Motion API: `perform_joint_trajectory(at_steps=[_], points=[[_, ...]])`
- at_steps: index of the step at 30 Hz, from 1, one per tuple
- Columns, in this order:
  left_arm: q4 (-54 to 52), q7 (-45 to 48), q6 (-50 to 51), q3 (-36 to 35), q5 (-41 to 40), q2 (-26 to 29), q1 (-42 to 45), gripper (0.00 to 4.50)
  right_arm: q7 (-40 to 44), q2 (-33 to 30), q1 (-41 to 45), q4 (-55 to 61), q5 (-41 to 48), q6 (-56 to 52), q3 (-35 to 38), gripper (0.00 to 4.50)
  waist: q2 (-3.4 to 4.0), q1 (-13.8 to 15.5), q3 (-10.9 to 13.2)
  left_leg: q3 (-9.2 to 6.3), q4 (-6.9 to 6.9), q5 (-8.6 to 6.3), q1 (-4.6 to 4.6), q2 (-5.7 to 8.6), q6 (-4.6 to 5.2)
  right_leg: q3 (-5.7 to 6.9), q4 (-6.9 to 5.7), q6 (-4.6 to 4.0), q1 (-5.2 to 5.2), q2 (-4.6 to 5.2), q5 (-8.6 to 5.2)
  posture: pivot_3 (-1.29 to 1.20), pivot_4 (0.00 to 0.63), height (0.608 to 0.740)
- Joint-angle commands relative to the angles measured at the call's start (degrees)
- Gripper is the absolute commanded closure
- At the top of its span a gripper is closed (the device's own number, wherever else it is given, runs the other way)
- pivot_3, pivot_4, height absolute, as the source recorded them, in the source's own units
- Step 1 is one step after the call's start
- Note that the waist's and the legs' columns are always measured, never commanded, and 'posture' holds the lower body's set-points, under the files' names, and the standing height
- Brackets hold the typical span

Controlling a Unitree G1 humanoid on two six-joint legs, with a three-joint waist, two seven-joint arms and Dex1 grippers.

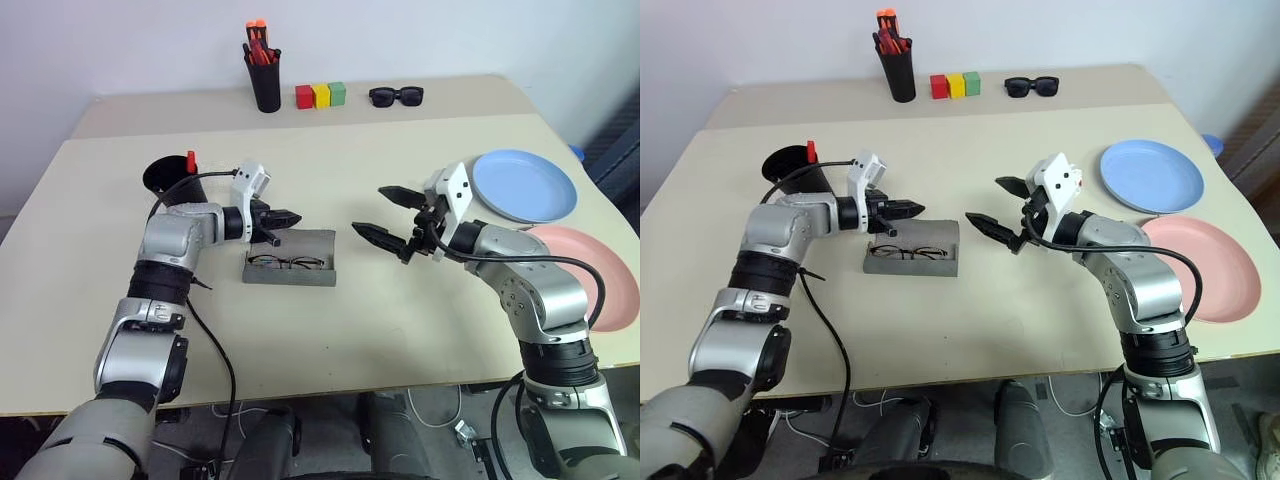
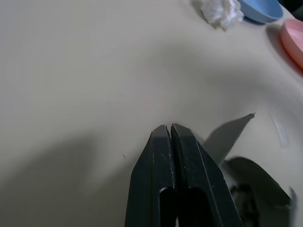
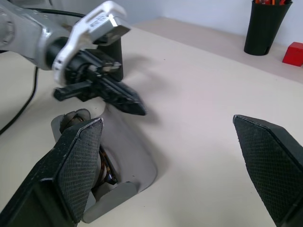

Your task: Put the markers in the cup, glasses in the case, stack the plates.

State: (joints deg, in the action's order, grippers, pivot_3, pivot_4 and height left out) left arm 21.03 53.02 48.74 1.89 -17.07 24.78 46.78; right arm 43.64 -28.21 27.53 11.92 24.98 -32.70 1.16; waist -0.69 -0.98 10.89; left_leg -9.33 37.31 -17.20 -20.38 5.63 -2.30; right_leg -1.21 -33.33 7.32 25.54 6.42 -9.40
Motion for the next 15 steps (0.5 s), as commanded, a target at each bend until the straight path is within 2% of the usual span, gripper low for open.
perform_joint_trajectory(at_steps=[1, 5, 8, 15], points=[[-7.8, 0.0, 5.3, 0.0, -2.7, 1.7, -2.3, 4.48, -0.2, -0.2, 1.3, 0.3, 0.0, 1.7, 0.8, 0.00, 0.00, 0.0, 0.0, -0.01, 0.00, 0.00, 0.00, 0.00, 0.00, 0.00, -0.01, 0.00, 0.00, 0.00, 0.00, 0.00, 0.150, 0.740], [-16.8, -1.0, 10.7, -0.9, -5.7, 3.6, -6.5, 4.48, -0.5, -0.4, 1.7, -0.6, -0.4, 2.6, 0.7, 0.00, 0.00, 0.0, 0.0, 0.00, 0.00, 0.00, 0.00, -0.01, 0.01, -0.01, -0.02, 0.00, 0.00, 0.00, 0.00, 0.00, 0.150, 0.740], [-22.1, -3.8, 9.3, -1.4, -5.5, 3.9, -11.1, 4.48, -1.0, -0.4, 2.1, -1.6, -1.2, 3.3, 0.7, 0.00, 0.00, 0.0, 0.0, 0.00, -0.01, 0.00, 0.01, -0.03, 0.00, -0.01, -0.02, -0.01, 0.00, 0.00, 0.00, 0.00, 0.150, 0.740], [-25.2, -8.1, 6.7, -3.5, -6.4, 4.2, -14.8, 4.48, -0.8, -0.8, 2.4, -2.9, -2.4, 4.6, 0.6, 0.00, 0.00, 0.2, 0.0, 0.00, 0.00, 0.00, 0.02, -0.03, 0.00, -0.02, -0.05, -0.04, 0.00, 0.00, 0.02, 0.00, 0.150, 0.740]])
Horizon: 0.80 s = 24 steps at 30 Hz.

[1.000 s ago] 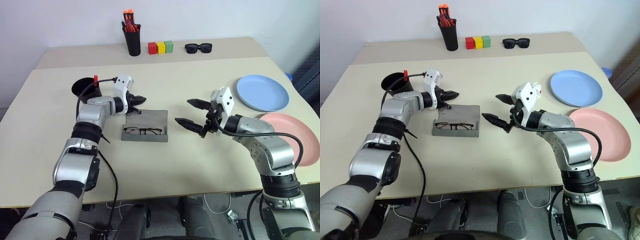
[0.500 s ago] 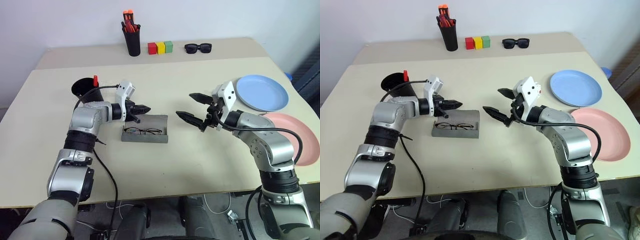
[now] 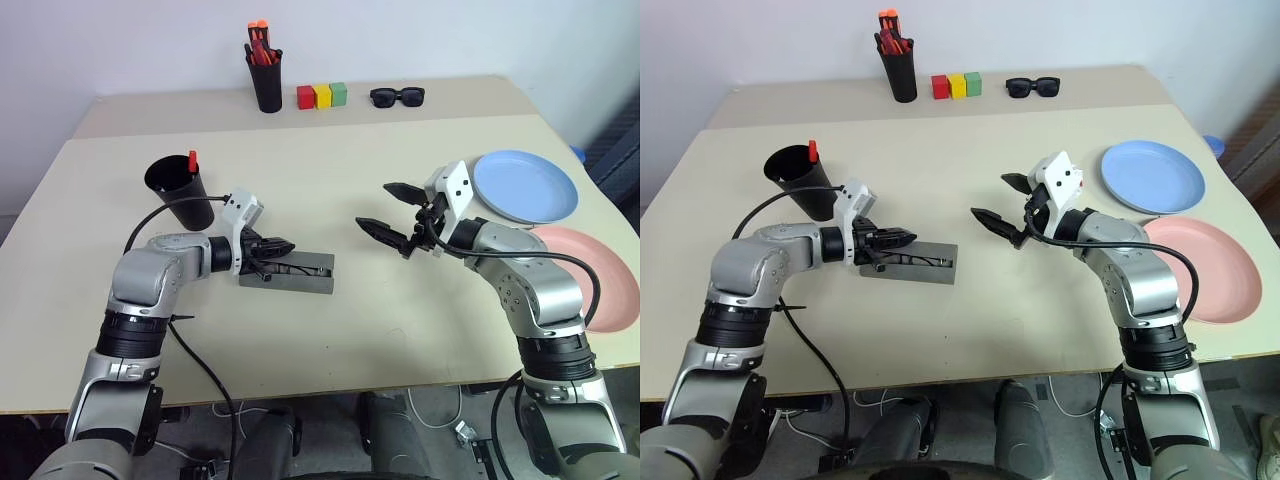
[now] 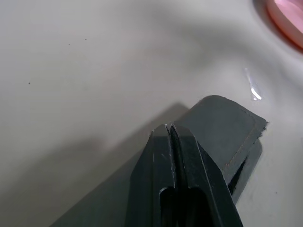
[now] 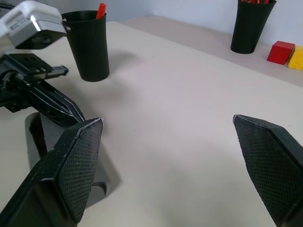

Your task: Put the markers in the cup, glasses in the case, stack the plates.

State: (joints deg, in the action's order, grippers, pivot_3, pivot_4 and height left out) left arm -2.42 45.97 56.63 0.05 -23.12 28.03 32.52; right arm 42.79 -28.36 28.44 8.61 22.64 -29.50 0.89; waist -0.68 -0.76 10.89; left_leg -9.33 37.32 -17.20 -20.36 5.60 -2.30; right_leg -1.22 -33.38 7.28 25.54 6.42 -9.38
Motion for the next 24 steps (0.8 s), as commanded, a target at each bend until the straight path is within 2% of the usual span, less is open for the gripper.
perform_joint_trajectory(at_steps=[1, 10, 16, 21, 24], points=[[-2.3, -1.0, -1.4, -1.1, -0.2, 1.6, -0.9, 4.48, 0.2, -0.7, 1.6, 0.3, -0.1, 1.5, 0.9, 0.00, 0.00, -0.1, 0.0, 0.00, 0.00, 0.00, 0.00, 0.00, 0.00, 0.00, -0.01, 0.00, 0.00, 0.00, 0.00, 0.00, 0.150, 0.740], [-8.5, -2.1, -2.4, 0.4, -0.2, 5.5, -1.6, 4.48, 0.0, 0.0, 1.8, 0.3, -0.2, 1.7, 0.3, 0.00, 0.00, 0.0, 0.0, 0.00, 0.01, 0.00, -0.01, 0.00, 0.00, 0.00, 0.00, -0.01, 0.00, 0.00, 0.00, 0.00, 0.150, 0.740], [-14.6, -3.7, 6.5, -1.0, -4.2, 8.1, -3.8, 4.48, -0.3, 0.5, 1.8, 0.1, -0.4, 1.8, 0.1, 0.00, 0.00, -0.1, 0.0, 0.01, 0.01, 0.00, -0.01, -0.01, 0.00, 0.00, -0.01, -0.01, 0.00, 0.00, 0.00, 0.00, 0.150, 0.740], [-15.4, -4.6, 8.0, -1.4, -6.5, 7.5, -8.5, 4.48, -0.1, 0.5, 2.5, -0.8, -0.4, 1.8, -0.2, 0.00, 0.02, -0.2, 0.0, 0.02, -0.01, 0.00, 0.02, -0.01, 0.00, -0.03, -0.02, -0.01, 0.00, -0.02, 0.00, 0.00, 0.150, 0.740], [-13.7, -8.6, 1.9, -3.7, -5.3, 3.8, -6.0, 4.48, 0.2, 0.6, 2.9, -1.0, -0.3, 1.8, -0.4, 0.00, 0.02, 0.2, 0.0, 0.02, 0.04, 0.00, 0.02, 0.00, 0.00, -0.03, -0.03, -0.02, -0.02, 0.00, 0.01, 0.00, 0.150, 0.740]])
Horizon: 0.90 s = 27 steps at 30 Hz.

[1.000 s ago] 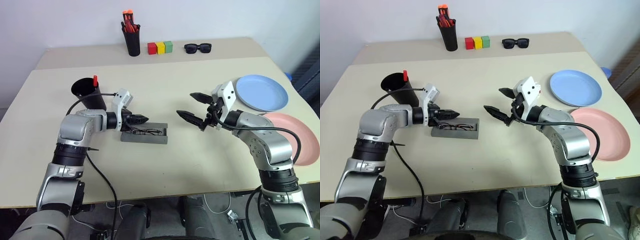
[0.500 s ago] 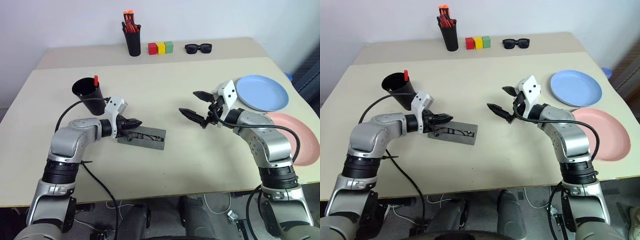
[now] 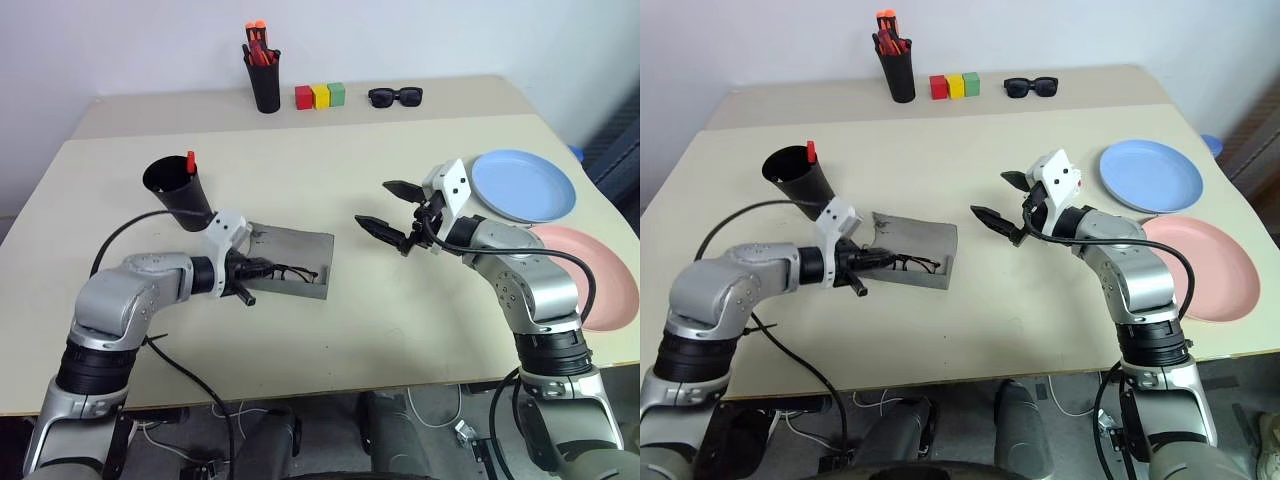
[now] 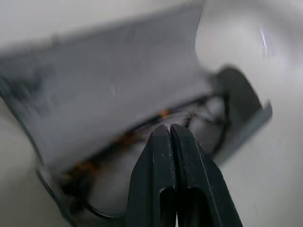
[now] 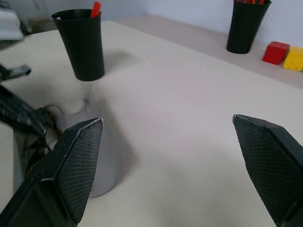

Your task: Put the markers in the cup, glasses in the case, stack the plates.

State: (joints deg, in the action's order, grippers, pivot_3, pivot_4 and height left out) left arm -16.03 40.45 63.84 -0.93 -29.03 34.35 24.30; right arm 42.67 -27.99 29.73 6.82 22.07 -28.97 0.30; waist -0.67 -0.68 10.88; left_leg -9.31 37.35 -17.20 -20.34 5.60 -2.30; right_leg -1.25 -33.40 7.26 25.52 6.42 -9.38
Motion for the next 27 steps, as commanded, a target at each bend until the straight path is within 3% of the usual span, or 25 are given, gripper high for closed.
perform_joint_trajectory(at_steps=[1, 9, 17, 23, 27], points=[[0.8, -4.3, -8.1, -3.6, 1.3, -3.8, 3.5, 4.48, 0.3, 0.3, 1.6, 0.8, 0.2, 1.2, 0.1, 0.00, -0.01, 0.3, 0.0, -0.02, 0.02, 0.00, -0.01, 0.00, 0.00, 0.01, 0.01, 0.00, -0.02, 0.01, 0.00, 0.00, 0.150, 0.740], [7.8, -8.5, -17.2, -5.9, 2.2, -8.9, 11.7, 4.48, 0.4, 0.8, 2.0, 0.2, -0.1, 1.9, -0.6, 0.00, -0.01, 0.0, 0.0, 0.01, 0.07, 0.06, -0.01, 0.01, -0.11, 0.01, 0.02, 0.00, -0.03, 0.00, 0.00, 0.00, 0.150, 0.740], [28.0, -12.0, -25.3, -1.5, 9.8, -13.6, 20.7, 4.48, -0.2, 1.1, 2.2, 0.2, -0.3, 1.9, -0.8, 0.00, -0.01, 0.0, 0.0, 0.01, 0.10, 0.06, -0.02, 0.05, -0.10, 0.02, 0.03, 0.00, -0.06, 0.00, 0.01, 0.00, 0.150, 0.740], [36.3, -7.9, -21.6, 1.2, 10.0, -15.1, 23.6, 4.48, -0.9, 0.8, 1.4, 1.5, -0.2, 1.4, -0.7, 0.00, -0.01, -0.2, 0.0, 0.01, 0.09, 0.17, -0.05, 0.06, -0.31, 0.02, 0.10, 0.04, -0.05, 0.00, 0.03, 0.00, 0.150, 0.740], [36.1, -5.6, -17.7, 1.7, 9.3, -13.9, 23.9, 4.48, -1.2, 0.5, 0.6, 2.2, -0.1, 1.3, -0.5, 0.00, -0.01, -0.3, 0.0, 0.01, 0.09, 0.17, -0.04, 0.05, -0.31, 0.02, 0.08, 0.04, -0.04, 0.00, 0.03, 0.00, 0.150, 0.740]])
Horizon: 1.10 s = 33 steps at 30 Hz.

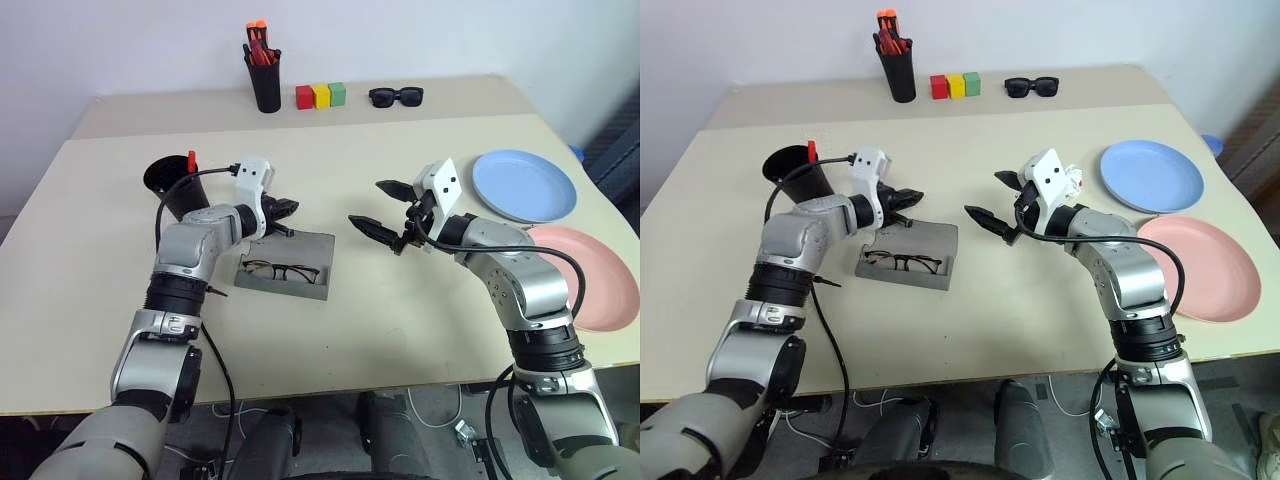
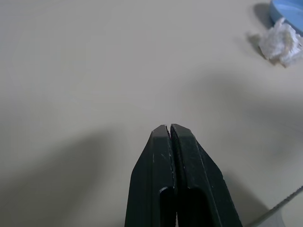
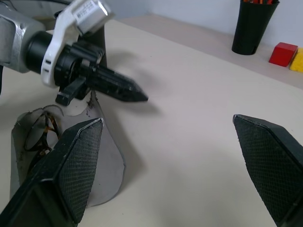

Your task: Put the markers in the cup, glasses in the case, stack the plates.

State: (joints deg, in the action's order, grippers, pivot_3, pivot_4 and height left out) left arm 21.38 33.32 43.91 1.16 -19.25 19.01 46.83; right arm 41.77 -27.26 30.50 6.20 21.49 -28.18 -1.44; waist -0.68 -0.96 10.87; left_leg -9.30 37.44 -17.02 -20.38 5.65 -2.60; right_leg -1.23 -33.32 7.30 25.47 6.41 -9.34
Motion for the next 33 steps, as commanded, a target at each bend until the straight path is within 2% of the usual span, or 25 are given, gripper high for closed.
perform_joint_trajectory(at_steps=[1, 4, 7, 11, 17, 23, 28, 33], points=[[-2.0, 1.8, 4.0, -0.9, -1.2, 1.7, 1.4, 4.48, -0.4, -0.2, -0.4, 3.0, 0.4, 0.6, 1.3, 0.00, 0.00, 0.0, 0.0, 0.00, 0.00, 0.00, 0.00, 0.00, 0.00, 0.00, 0.00, 0.00, 0.00, 0.00, 0.00, 0.00, 0.150, 0.740], [-4.8, 2.6, 7.9, -2.3, -3.3, 2.2, 0.8, 4.48, -0.6, -0.3, -0.7, 3.0, 0.3, 0.9, 1.3, 0.00, 0.00, 0.0, 0.0, 0.00, 0.01, 0.00, 0.00, 0.00, 0.00, 0.00, -0.01, 0.00, 0.00, 0.00, 0.00, 0.00, 0.150, 0.740], [-6.6, 1.5, 14.0, -6.6, -7.7, 1.5, -0.2, 4.48, -0.8, -0.2, -0.7, 2.9, 0.2, 1.1, 1.2, 0.00, 0.00, 0.1, 0.0, -0.01, 0.02, 0.00, 0.00, -0.01, 0.00, 0.00, -0.01, 0.00, 0.00, 0.00, 0.00, 0.00, 0.150, 0.740], [-11.5, 0.1, 20.3, -9.0, -10.2, 2.6, -4.5, 4.48, -0.7, -0.2, -0.6, 2.4, 0.1, 1.6, 1.2, 0.00, 0.02, -0.2, 0.0, 0.00, -0.01, 0.00, 0.04, -0.01, -0.01, -0.02, -0.05, 0.00, 0.01, 0.00, 0.00, 0.00, 0.150, 0.740], [-14.0, -2.7, 20.5, -12.8, -12.0, 1.9, -5.5, 4.48, -0.7, 0.1, -0.2, 1.7, 0.0, 2.1, 1.0, 0.00, 0.02, 0.1, 0.0, -0.01, 0.02, 0.02, 0.04, -0.03, -0.03, -0.01, -0.09, 0.00, 0.00, 0.00, 0.00, 0.00, 0.150, 0.740], [-16.5, -4.2, 24.1, -13.0, -13.9, 1.6, -5.3, 4.48, -0.7, 0.0, -0.2, 1.8, -0.6, 2.3, 0.5, 0.00, 0.02, 0.2, 0.0, -0.01, 0.02, 0.03, 0.02, -0.02, -0.05, -0.01, -0.08, -0.01, 0.00, 0.00, 0.01, 0.00, 0.150, 0.740], [-13.9, -6.0, 14.1, -12.1, -9.9, 1.4, -5.0, 4.48, -0.7, 0.3, -0.5, 1.8, -0.3, 2.2, 0.6, 0.00, 0.02, 0.1, 0.0, -0.02, 0.01, 0.03, 0.03, -0.02, -0.06, -0.01, -0.08, -0.01, 0.01, 0.00, 0.01, 0.00, 0.150, 0.740], [-8.1, -6.3, 8.4, -10.7, -7.3, 1.0, -1.9, 4.48, -0.8, 0.5, -0.3, 1.8, -0.3, 2.1, 0.5, 0.00, 0.01, 0.2, 0.0, -0.01, 0.02, 0.04, 0.02, -0.02, -0.07, -0.01, -0.08, -0.01, 0.00, 0.00, 0.01, 0.00, 0.150, 0.740]])
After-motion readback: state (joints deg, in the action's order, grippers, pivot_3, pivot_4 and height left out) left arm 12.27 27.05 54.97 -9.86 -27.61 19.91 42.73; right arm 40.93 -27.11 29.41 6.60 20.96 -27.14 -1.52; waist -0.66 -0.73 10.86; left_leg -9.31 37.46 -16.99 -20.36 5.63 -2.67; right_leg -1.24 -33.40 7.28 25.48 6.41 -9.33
